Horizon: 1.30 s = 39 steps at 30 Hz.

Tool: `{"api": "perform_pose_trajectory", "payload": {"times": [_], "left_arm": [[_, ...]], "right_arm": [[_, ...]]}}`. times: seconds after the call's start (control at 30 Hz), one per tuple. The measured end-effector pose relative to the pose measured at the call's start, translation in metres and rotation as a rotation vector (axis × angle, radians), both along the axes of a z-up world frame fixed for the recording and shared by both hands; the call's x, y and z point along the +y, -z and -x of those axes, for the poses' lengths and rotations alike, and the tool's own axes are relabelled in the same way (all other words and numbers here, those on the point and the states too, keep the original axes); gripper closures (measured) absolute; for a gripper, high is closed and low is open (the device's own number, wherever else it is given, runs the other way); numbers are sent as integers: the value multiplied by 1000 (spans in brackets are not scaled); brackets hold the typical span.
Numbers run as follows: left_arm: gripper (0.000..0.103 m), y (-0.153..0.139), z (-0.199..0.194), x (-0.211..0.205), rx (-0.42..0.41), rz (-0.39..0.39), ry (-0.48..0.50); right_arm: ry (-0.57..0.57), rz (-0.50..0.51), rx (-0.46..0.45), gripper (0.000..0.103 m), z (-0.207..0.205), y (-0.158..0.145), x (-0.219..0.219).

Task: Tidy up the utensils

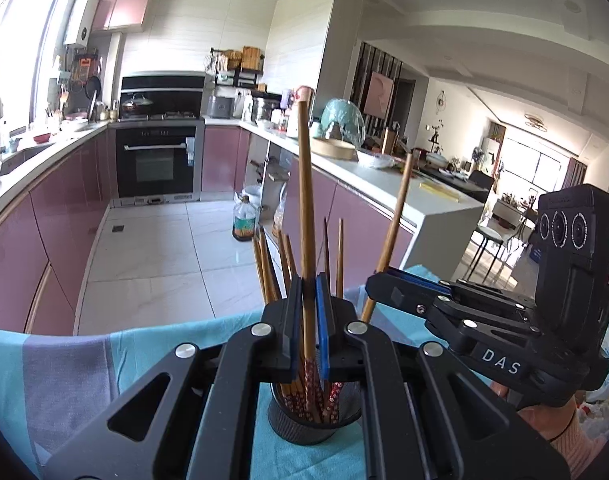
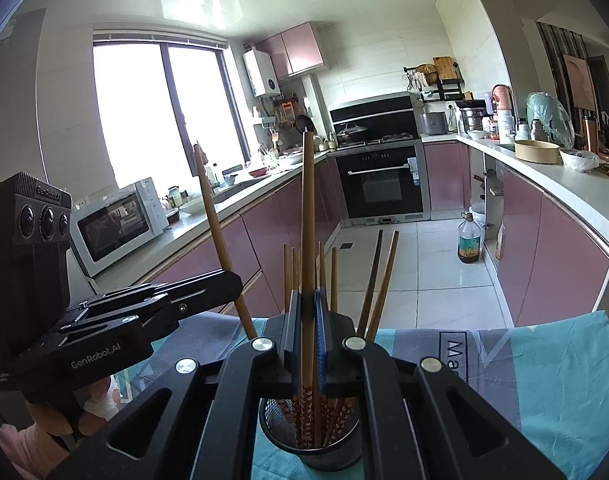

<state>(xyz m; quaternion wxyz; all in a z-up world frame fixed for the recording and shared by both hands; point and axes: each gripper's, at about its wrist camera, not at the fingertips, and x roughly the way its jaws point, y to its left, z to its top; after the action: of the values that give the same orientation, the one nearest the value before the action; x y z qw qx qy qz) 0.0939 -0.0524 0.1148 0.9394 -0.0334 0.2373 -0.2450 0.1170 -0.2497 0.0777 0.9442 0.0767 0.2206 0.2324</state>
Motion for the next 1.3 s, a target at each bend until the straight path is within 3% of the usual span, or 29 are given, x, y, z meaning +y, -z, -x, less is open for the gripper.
{"api": "perform_pose_trajectory", "payload": {"times": [0.2,0.23,0.27,0.4,0.5,0.77,0.83,1.0,1.3], "left_arm": [[94,20,-4,-7,53,-59,33],[83,24,-5,-10,63,-79,31],[63,27,-7,-11,74,-93,20],[60,38,-12,-8,105,-108,3],[52,43,-10,-2,104,-111,-16],[11,52,24,30,33,-121,-126],[6,55,35,44,23,-115,-167],[6,65,63,71,-17,-136,-266],[6,76,109,101,-90,-121,-374]], "right_arm": [[-15,32,88,95,-14,21,8],[-11,39,103,91,-16,24,9],[-8,44,115,82,-18,27,10],[26,51,125,72,-17,34,8],[38,52,114,63,-9,34,4],[85,53,61,29,21,40,-2],[108,66,48,17,29,44,-1],[140,107,23,8,45,57,10],[183,171,-98,7,79,64,31]]}}
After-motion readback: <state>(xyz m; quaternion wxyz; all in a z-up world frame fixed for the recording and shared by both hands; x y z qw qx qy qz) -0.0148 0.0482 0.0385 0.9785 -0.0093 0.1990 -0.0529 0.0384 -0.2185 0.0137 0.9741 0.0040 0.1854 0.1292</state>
